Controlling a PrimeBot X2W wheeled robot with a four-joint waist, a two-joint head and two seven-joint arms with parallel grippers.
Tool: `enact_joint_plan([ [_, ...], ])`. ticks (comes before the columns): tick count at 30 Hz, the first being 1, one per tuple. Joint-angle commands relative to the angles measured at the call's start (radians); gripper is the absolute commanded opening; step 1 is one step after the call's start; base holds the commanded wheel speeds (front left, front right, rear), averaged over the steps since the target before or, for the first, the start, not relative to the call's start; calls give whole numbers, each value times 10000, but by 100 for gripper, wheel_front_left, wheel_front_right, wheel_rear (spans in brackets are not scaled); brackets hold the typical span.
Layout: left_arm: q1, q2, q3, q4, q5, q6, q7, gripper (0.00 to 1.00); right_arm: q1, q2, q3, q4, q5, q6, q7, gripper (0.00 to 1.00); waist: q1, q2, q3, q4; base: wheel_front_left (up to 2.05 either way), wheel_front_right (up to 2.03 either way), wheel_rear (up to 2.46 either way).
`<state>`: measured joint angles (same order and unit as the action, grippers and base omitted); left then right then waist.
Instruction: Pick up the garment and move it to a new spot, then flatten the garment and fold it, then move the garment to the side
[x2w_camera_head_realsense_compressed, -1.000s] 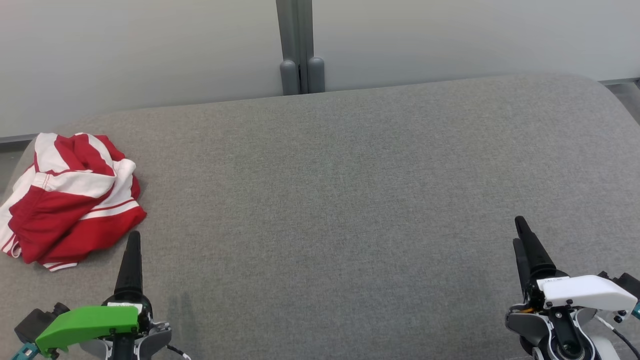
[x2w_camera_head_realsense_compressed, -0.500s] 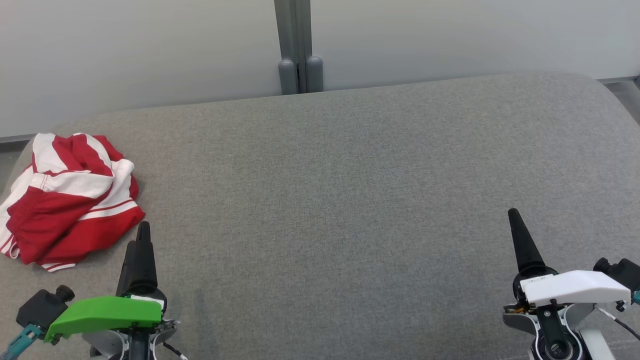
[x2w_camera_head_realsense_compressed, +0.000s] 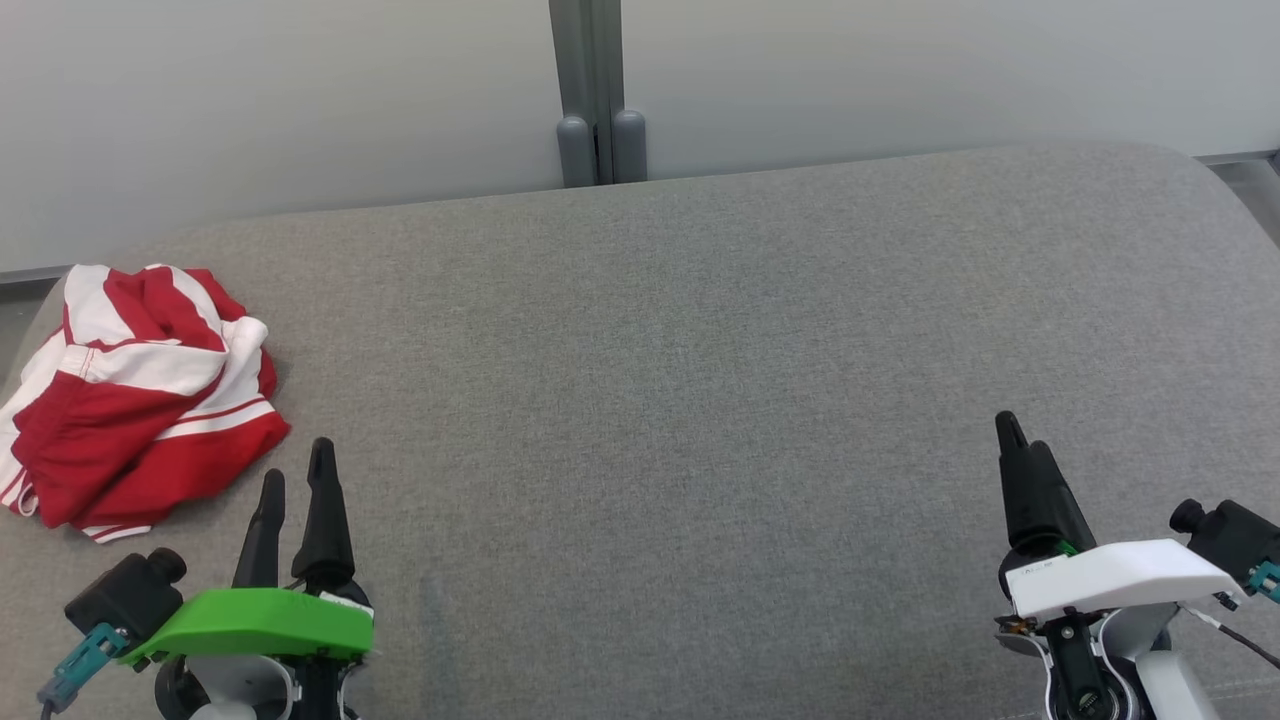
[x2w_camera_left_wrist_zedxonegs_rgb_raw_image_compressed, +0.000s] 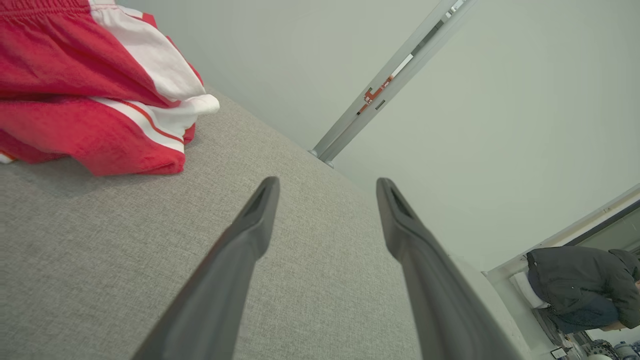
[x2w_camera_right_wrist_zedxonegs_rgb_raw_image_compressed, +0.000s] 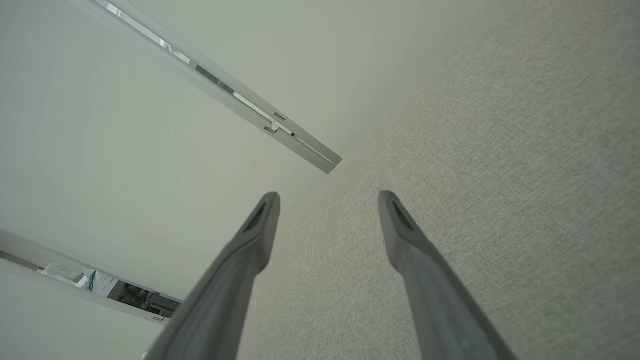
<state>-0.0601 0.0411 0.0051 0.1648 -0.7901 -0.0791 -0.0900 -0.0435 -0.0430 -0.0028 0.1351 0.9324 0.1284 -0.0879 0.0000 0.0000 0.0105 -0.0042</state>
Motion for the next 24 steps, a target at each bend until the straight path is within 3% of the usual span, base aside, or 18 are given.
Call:
enact_joint_plan([
  [1,5,72,-24,-141,448,52,-100,100,20,-59,51,-179,-405,28,-118,100,0,0,1,-5,0,0,0],
  [24,66,136,-379,14,3473,364,-733,100,203,-72,300,-328,-3348,31,-757,100,0,0,24,36,0,0,0],
])
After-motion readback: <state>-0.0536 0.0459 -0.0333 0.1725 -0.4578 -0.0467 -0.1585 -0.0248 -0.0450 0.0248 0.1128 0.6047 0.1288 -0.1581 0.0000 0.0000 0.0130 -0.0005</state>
